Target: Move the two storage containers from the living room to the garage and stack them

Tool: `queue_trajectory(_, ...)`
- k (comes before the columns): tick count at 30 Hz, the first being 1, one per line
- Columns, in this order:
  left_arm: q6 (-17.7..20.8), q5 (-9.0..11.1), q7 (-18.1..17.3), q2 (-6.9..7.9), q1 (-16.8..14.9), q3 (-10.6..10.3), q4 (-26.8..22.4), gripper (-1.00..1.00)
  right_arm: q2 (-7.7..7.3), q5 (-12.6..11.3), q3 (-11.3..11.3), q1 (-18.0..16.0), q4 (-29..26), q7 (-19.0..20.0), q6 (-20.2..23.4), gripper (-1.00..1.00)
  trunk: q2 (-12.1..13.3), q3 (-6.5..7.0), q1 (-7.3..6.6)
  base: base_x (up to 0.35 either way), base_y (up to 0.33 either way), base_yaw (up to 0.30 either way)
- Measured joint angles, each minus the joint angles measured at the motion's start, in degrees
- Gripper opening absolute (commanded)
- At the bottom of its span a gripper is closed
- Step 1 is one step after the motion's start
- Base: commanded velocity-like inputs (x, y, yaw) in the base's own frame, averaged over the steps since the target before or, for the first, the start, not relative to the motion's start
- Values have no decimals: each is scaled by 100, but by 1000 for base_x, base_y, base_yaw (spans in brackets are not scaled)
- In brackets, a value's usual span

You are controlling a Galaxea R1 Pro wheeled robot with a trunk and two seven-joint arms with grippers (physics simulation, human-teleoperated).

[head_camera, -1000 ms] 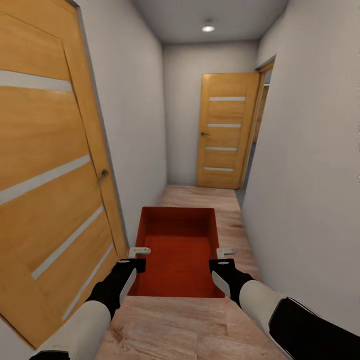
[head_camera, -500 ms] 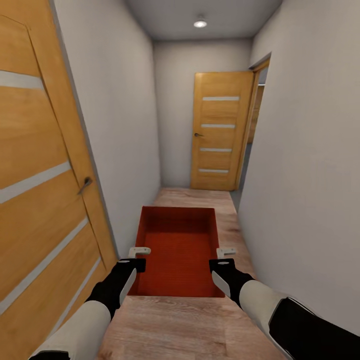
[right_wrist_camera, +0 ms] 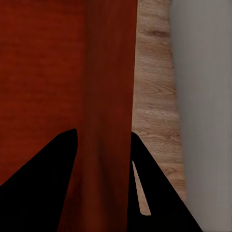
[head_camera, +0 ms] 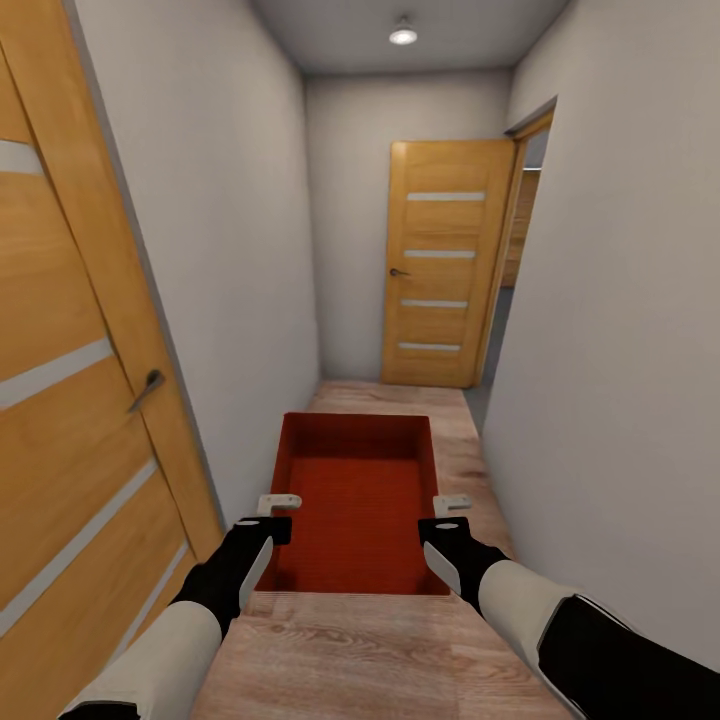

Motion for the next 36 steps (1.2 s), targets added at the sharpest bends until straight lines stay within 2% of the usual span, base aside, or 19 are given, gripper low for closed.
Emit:
queue_trajectory(32, -19, -1, 0, 0, 0, -4, 0, -100, 0, 0, 1, 0, 3, 0, -20, -100, 0, 0, 0, 322, 0, 0)
queue_trajectory(36, -15, 5, -1, 3, -1, -5, 3, -100, 3, 4, -3, 0, 6, -2, -17, -100, 0, 0, 0, 322, 0, -155)
